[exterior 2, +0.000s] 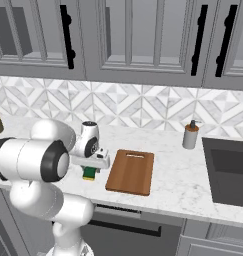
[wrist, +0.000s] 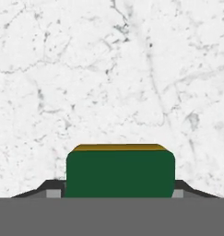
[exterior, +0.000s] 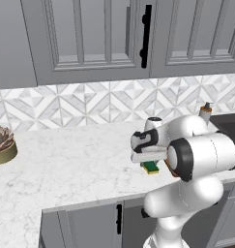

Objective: Pick up the sponge from the counter and clean the cutting board by briefly scrubbing or pressing down on the cutting board. Once finished, release the sponge.

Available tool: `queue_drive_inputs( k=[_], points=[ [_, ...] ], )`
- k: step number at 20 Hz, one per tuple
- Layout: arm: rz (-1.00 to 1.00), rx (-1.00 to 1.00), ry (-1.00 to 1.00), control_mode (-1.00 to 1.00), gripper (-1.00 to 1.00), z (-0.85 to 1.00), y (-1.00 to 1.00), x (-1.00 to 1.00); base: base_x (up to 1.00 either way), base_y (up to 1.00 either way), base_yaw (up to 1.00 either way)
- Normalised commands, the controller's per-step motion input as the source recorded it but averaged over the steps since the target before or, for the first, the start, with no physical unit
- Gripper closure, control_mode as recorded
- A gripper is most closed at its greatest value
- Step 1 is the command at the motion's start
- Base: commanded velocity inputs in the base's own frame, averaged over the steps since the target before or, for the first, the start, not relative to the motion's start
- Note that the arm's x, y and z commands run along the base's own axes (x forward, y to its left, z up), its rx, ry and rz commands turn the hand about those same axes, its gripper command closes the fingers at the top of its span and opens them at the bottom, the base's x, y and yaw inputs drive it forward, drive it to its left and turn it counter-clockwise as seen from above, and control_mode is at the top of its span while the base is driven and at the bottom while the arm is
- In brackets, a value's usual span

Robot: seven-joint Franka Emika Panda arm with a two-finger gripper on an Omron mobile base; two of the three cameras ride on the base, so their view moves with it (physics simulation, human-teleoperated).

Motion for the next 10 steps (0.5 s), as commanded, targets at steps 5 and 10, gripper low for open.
queue_drive_inputs(
  k=[5, 10],
  points=[
    [0.0, -0.02, 0.0, -1.0, 1.0, 0.05, 0.0, 0.0, 0.0, 0.0, 0.0],
    [0.0, -0.05, -0.02, -1.0, 1.0, 0.53, 0.0, 0.01, 0.0, 0.0, 0.0]
  ],
)
